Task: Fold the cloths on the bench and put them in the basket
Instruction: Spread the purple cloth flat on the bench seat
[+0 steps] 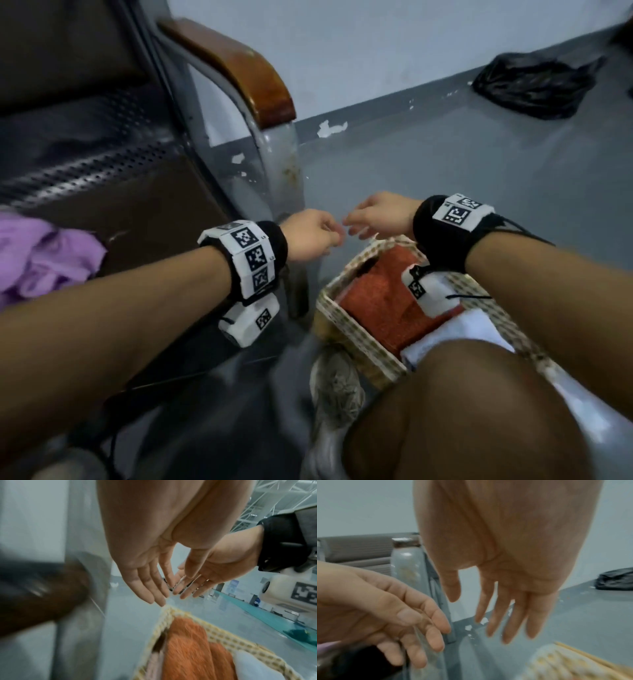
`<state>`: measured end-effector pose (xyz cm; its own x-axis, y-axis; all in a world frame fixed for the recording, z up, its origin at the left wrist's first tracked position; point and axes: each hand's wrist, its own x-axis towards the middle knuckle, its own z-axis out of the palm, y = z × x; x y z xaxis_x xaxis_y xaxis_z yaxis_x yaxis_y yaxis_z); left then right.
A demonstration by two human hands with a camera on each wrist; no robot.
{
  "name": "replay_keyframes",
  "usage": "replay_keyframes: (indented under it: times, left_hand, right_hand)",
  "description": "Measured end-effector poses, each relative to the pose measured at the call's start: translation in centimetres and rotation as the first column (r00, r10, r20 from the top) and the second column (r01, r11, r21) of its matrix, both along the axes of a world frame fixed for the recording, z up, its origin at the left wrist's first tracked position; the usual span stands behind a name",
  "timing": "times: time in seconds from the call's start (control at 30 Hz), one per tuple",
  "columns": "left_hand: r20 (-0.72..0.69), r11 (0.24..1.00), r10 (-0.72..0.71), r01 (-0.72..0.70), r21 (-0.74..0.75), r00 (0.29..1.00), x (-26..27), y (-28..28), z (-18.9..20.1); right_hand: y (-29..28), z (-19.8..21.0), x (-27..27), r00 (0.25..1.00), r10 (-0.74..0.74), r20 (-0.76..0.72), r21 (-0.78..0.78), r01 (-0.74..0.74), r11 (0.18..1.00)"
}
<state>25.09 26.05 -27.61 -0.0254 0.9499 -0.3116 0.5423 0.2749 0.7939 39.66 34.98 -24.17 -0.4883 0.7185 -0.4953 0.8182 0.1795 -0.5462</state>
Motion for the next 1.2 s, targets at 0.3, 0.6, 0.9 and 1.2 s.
replay_keyframes:
  times: [0.3, 0.6, 0.9, 1.2]
  left_hand:
    - [-0.300, 0.945, 0.328, -0.306, 0.118, 0.896, -18.0, -13.8, 5.9]
    - [-0.700, 0.782, 0.413, -0.621, -0.056, 0.583, -27.7, -27.2, -2.0]
    - [-0.478, 0.735, 0.652, -0.644, 0.211, 0.588, -30.9, -29.8, -2.5]
    - [0.317, 0.545, 0.712, -0.777, 0.315, 0.627, -29.5, -26.0, 5.5]
  right_hand:
    - [-9.6, 3.3, -21.0, 0.873, 0.429, -0.233, -0.023, -0.446, 0.895]
    - [-18.6, -3.5, -33.3, 0.680, 0.733, -0.016, 0.142, -0.724, 0.675]
    - [-20.7, -6.0, -36.5, 0.629, 0.773, 0.082, 0.223, -0.768, 0.601]
    - [-20.3, -1.0, -35.7, 0.717, 0.516, -0.469, 0.263, -0.444, 0.856]
